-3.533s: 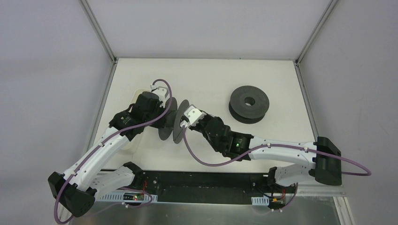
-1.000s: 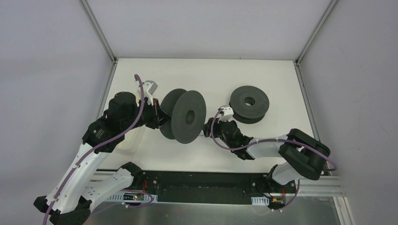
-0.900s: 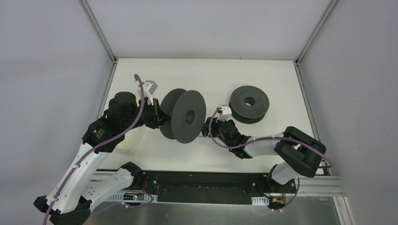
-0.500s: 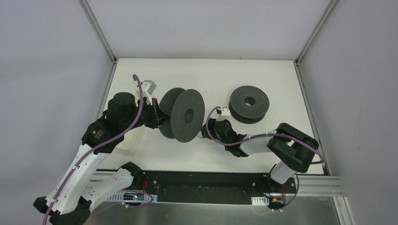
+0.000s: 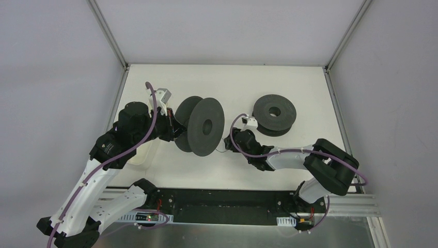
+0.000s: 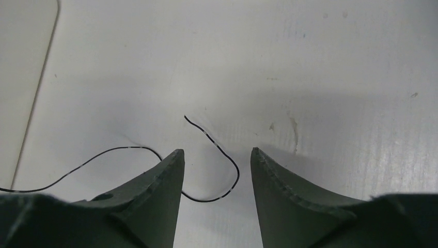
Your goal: Wrap the cables
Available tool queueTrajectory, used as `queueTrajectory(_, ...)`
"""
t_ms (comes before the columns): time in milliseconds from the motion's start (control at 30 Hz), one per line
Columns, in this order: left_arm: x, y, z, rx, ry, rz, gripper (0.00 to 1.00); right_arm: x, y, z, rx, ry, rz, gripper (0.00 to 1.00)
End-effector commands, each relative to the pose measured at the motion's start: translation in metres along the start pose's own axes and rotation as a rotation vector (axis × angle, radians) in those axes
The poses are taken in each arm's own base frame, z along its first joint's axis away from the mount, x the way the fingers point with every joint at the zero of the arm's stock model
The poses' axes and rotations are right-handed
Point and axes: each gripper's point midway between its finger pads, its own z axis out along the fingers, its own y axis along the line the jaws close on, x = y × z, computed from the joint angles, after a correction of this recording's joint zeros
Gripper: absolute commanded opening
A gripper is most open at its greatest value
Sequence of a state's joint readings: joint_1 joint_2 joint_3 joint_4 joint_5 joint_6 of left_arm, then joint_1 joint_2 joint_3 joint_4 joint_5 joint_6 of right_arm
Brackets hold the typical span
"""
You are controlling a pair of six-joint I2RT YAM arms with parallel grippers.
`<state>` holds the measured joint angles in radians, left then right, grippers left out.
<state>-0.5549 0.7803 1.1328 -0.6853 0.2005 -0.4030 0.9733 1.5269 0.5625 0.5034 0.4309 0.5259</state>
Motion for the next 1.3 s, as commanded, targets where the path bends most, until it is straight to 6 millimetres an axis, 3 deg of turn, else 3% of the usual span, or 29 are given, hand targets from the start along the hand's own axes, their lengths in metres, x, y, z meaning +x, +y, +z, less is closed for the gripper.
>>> queueTrajectory(0,-0.039,-0.017,-0.011,0.058,-0.143,0.017,0.00,0.005,0.005,0.004,0.025,0.010,0.040,0.53)
queueTrajectory(200,-0.040,-0.017,-0.013,0.054,-0.152,0.015,0.00,0.016,0.006,0.014,0.047,0.032,0.025,0.50)
queueTrajectory(333,-0.041,-0.016,-0.014,0.048,-0.157,0.015,0.00,0.022,0.002,0.020,0.093,0.042,0.006,0.33)
queueTrajectory(467,-0.044,-0.007,-0.014,-0.002,-0.182,-0.003,0.00,0.021,-0.009,0.012,0.128,0.018,0.005,0.00)
queueTrajectory(600,-0.054,-0.001,-0.017,-0.048,-0.220,-0.023,0.00,0.004,-0.014,-0.010,0.101,-0.050,-0.029,0.00)
queueTrajectory(800,-0.072,0.020,-0.016,-0.188,-0.266,-0.045,0.00,-0.029,0.026,-0.066,-0.062,-0.228,-0.216,0.00)
queueTrajectory(1000,-0.090,0.041,-0.009,-0.303,-0.298,-0.085,0.00,-0.028,0.082,-0.129,-0.254,-0.301,-0.490,0.00)
queueTrajectory(1267,-0.078,0.079,0.016,-0.465,-0.216,-0.003,0.00,-0.039,0.169,-0.215,-0.463,-0.404,-0.682,0.00)
